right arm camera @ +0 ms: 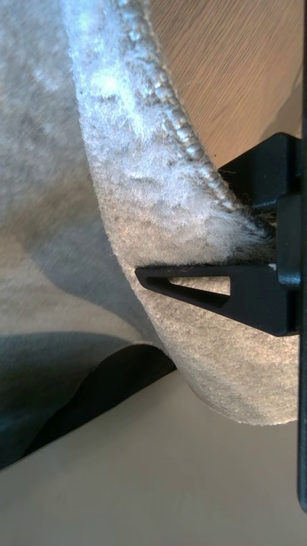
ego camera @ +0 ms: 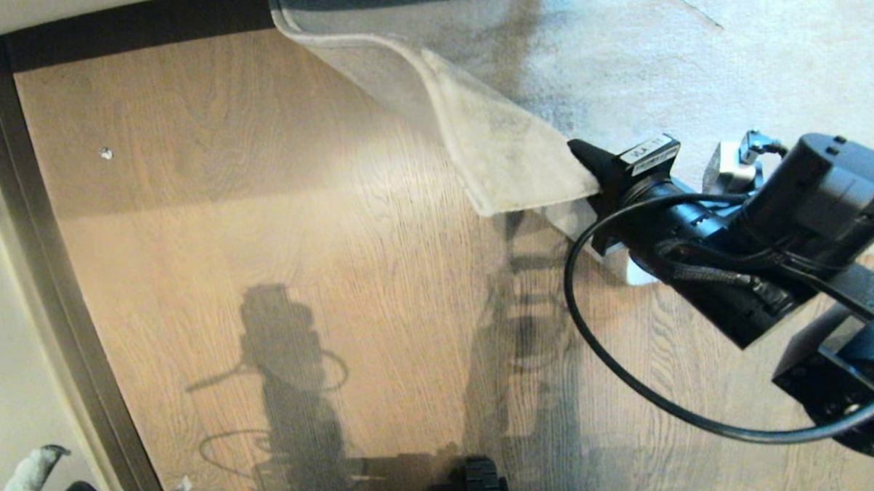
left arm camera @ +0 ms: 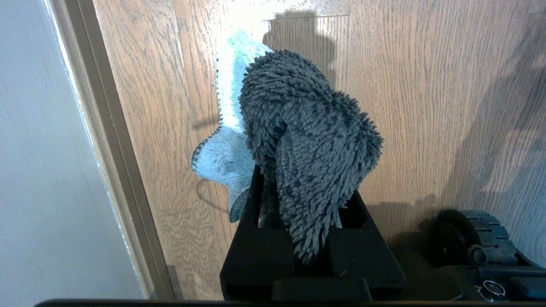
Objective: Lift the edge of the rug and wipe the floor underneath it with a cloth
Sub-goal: Lay down the carpet
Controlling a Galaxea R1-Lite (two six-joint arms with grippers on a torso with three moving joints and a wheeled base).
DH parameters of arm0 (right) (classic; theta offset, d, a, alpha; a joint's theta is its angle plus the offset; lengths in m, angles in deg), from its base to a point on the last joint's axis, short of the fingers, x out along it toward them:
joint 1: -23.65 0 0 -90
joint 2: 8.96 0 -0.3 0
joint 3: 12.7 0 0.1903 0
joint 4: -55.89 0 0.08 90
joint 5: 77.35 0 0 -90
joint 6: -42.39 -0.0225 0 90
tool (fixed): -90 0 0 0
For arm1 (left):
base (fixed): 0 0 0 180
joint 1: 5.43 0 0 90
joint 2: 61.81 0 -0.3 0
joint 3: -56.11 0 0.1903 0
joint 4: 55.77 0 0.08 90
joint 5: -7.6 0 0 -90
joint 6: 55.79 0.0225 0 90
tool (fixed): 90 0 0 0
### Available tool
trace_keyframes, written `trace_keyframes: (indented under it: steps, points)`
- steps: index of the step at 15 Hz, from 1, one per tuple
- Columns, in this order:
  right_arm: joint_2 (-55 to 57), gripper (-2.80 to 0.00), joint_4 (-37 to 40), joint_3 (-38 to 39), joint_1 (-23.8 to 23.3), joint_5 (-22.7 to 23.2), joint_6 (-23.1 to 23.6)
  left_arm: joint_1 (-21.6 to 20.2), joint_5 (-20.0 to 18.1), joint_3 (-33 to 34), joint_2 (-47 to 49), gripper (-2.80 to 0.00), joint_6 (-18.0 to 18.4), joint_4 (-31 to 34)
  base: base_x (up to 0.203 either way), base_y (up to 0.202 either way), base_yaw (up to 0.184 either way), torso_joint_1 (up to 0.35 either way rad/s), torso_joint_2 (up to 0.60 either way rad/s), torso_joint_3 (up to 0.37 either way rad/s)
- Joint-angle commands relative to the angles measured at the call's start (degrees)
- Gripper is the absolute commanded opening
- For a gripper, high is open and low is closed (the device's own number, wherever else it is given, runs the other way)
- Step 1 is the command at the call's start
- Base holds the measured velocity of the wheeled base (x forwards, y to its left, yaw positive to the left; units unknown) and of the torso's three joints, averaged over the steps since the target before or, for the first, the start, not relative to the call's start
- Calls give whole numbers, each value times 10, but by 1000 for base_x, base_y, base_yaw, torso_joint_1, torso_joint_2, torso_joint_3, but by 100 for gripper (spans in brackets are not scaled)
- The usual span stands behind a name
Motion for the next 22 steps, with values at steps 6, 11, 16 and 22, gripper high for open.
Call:
trace_keyframes:
  steps: [6,11,16,22]
  points:
    - [39,0,-38,25,0,-3,-4,0,0,0,0,-280,0,0,0,0,0,0,0,0]
    - [64,0,-99,38,14,-2,-10,0,0,0,0,-280,0,0,0,0,0,0,0,0]
    - [62,0,-101,66,67,-3,-28,0,0,0,0,-280,0,0,0,0,0,0,0,0]
    - [82,0,-101,101,151,-4,-40,0,0,0,0,-280,0,0,0,0,0,0,0,0]
